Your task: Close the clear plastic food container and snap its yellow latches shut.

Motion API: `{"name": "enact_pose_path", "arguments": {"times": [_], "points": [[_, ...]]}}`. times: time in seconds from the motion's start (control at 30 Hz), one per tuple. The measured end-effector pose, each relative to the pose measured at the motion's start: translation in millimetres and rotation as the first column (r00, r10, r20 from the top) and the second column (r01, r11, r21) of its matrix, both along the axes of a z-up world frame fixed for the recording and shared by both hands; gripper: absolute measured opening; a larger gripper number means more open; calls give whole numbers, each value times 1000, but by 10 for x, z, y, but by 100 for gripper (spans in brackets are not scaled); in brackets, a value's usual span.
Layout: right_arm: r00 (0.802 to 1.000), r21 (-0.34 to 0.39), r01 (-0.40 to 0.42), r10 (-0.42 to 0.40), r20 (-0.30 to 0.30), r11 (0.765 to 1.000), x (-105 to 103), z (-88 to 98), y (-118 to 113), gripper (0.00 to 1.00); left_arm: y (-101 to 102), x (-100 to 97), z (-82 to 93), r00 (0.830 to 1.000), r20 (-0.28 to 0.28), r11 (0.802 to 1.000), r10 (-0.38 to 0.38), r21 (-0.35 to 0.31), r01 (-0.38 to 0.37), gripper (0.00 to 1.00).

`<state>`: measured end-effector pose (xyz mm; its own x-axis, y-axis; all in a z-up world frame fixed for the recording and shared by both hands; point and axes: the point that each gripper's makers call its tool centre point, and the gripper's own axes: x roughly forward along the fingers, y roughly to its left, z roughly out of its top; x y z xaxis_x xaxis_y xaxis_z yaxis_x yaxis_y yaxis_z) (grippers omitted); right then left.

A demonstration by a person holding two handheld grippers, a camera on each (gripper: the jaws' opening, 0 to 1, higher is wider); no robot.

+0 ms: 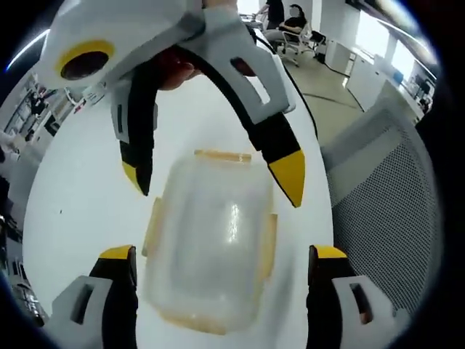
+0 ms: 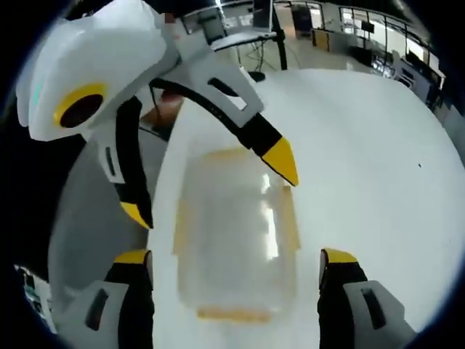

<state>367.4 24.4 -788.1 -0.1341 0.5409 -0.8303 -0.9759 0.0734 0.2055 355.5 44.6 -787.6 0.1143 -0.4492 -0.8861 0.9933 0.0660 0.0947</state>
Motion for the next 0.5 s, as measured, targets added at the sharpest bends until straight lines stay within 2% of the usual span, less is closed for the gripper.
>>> {"name": "enact_pose_path", "arguments": {"times": [0.2,0.37,0.5], "points": [[998,-37,-19,21,56,999,5,-38,-15,93,93,43,-55,1000,-14,999,-19,44,20,99],[998,-40,-13,15,60,999,-37,-60,-20,91,203,46,-120,998,-22,994,-56,98,58,99],[998,-65,-3,7,66,998,-62,-110,-77,91,260,69,-160,998,-31,991,-58,119,61,99]]}}
